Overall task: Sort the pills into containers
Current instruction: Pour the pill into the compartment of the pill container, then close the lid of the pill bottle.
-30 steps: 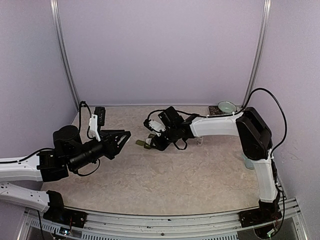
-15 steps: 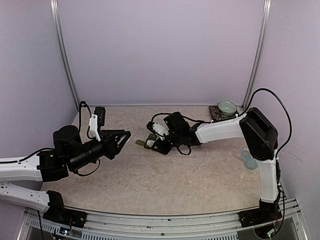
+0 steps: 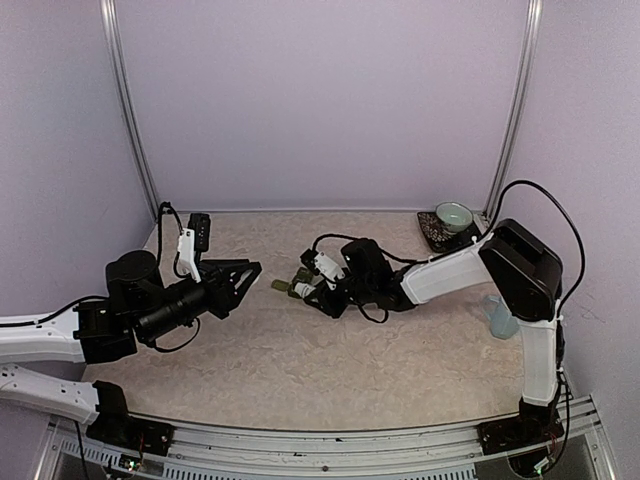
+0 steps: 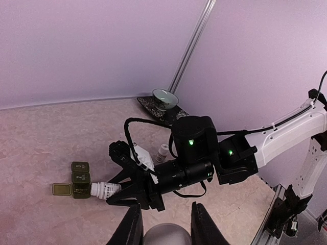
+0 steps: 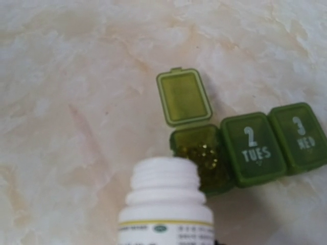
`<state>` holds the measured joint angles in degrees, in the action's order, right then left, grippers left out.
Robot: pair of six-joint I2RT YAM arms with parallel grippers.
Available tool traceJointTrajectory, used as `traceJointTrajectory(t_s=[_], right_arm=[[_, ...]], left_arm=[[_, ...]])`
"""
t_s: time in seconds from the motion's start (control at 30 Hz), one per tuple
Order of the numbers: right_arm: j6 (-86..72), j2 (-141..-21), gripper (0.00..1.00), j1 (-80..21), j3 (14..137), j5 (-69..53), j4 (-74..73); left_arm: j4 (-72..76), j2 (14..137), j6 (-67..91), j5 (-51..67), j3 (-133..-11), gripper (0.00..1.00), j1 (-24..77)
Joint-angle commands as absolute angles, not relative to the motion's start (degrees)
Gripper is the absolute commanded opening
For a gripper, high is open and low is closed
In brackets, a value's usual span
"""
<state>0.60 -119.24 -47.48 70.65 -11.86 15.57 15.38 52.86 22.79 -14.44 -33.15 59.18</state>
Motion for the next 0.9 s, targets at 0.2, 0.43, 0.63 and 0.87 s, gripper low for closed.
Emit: traceJointTrajectory(t_s=[0.2,0.43,0.63,0.87], right_arm=[[0.3,-114.9,0.0,-47.2,63.0,-12.9,33.2],[0.7,-111.6,0.0,-47.2,55.9,-11.9,44.7],[-0.4,-106.5,0.0,-47.2,47.5,-11.2,58.5],[-2.9,-98.2,0.0,-47.5,35.8,-11.1,79.9]], left_arm=[[15.4,52.7,22.8,-15.0,-34.4,0.18,59.2],[15.3,53.4,22.6,-14.9,-35.0,0.18,59.2],[15.0,55.2,22.3,-14.1,-36.8,0.18,59.2],[14.0,58.5,22.1,-11.9,-41.1,0.18,59.0]])
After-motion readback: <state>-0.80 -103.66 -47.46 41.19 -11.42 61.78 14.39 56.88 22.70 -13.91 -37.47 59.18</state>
